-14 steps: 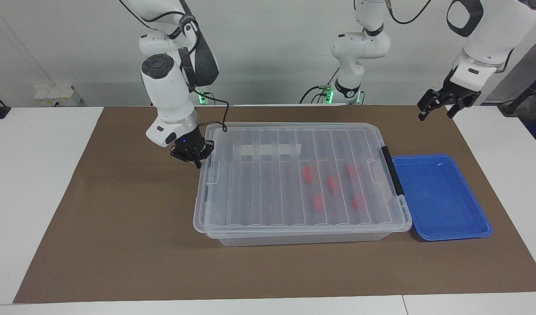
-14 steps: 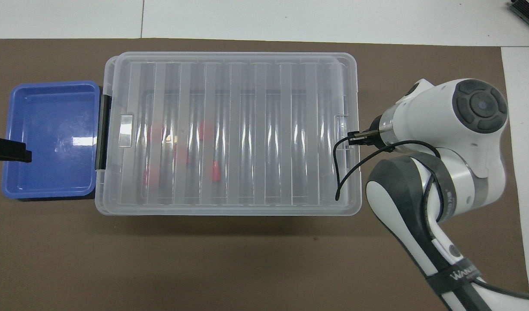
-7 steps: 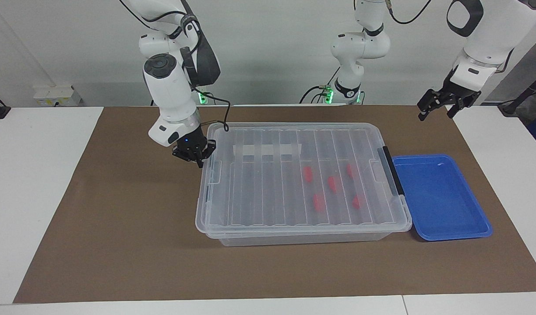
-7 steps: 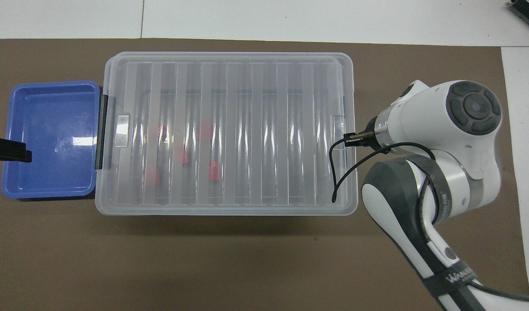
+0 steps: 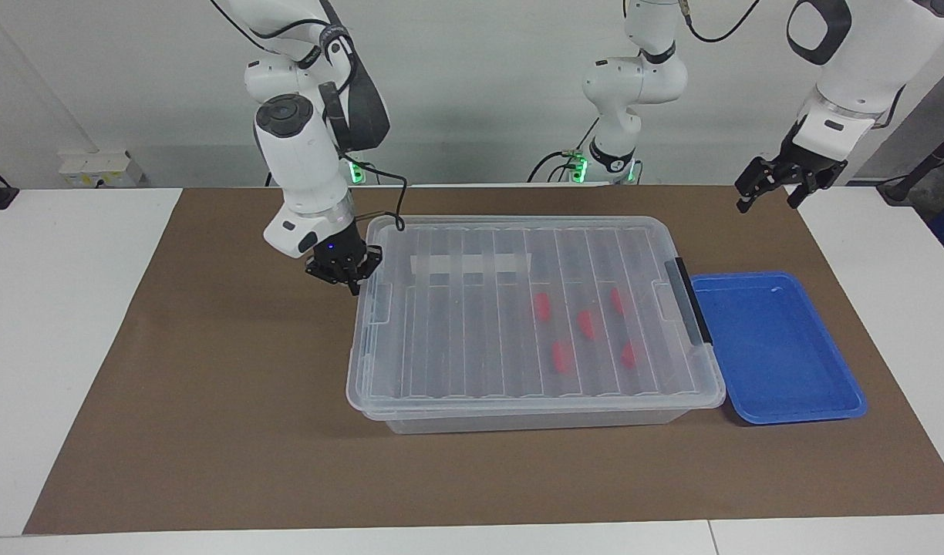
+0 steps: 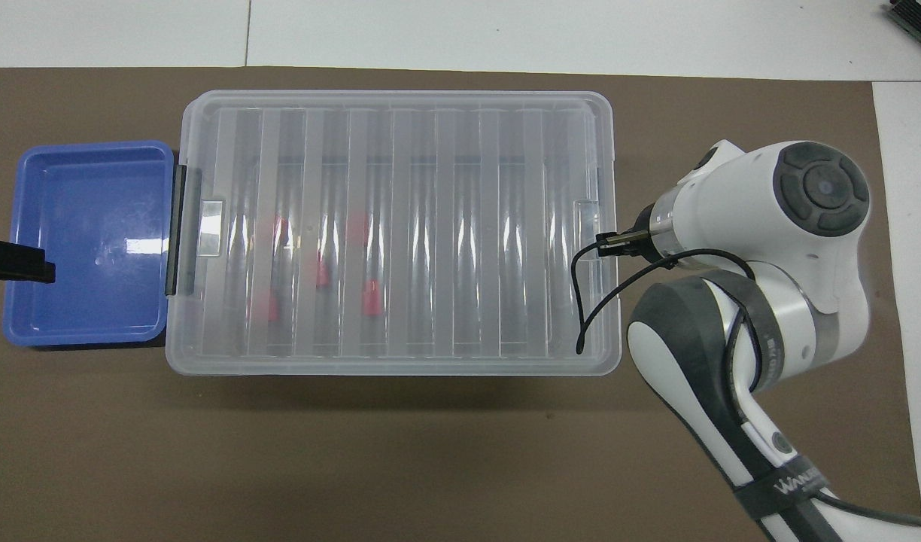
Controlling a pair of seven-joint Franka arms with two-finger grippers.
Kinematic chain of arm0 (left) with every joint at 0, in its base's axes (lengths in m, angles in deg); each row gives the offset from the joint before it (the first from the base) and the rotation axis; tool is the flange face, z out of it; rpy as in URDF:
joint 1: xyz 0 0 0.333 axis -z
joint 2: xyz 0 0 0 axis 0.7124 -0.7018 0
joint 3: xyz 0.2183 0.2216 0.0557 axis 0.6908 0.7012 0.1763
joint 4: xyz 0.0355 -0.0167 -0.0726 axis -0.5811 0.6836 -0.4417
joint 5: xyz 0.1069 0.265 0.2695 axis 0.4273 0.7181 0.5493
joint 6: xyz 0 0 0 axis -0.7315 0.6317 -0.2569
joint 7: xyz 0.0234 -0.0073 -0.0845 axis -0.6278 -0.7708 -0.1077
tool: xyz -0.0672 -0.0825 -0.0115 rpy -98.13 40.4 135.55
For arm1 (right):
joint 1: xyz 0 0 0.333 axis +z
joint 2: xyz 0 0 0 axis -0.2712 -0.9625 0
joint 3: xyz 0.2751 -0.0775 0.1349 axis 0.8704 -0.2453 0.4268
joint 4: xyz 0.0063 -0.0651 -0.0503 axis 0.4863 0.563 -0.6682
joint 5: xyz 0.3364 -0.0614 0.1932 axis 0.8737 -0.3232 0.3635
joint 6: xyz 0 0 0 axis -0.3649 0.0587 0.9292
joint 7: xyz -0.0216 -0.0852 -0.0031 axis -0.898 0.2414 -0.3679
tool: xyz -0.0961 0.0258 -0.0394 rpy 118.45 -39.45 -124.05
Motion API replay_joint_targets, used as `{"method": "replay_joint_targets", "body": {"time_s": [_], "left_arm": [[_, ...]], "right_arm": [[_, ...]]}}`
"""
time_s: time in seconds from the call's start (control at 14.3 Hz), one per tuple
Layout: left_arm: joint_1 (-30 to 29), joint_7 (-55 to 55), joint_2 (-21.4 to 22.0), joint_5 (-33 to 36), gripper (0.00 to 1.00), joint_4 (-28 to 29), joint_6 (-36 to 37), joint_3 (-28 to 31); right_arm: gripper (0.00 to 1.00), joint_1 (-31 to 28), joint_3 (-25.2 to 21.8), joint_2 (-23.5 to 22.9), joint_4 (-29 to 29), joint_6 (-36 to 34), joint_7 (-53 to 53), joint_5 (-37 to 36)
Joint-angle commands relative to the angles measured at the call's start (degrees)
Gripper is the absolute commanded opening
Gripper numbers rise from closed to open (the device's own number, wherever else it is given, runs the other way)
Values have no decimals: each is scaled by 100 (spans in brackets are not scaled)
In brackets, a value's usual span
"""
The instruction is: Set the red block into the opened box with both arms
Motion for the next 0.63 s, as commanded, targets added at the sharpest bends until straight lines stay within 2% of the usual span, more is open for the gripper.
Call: {"method": "replay_joint_targets", "body": {"time_s": [0.0,0.28,0.35,0.42,0.49,0.56], "left_arm": [[-11,-1,60,-66,100,-16,107,18],[-11,-1,60,-57,100,-16,98,18],[-11,-1,60,-66,100,-16,98,18],[-11,-1,60,-57,100,-16,98,18],[-11,-1,60,-57,100,-16,98,18],[-11,-1,60,-57,100,-16,98,18]], "right_arm": [[0,-252,11,285,94,-288,-70,147],[0,-648,-6,461,130,-455,-52,33],[22,-692,-24,488,112,-577,-52,-11],[72,-823,-41,549,94,-709,-52,-29],[100,-955,-24,636,94,-797,-61,-29],[100,-974,-33,698,86,-859,-61,-29]]}}
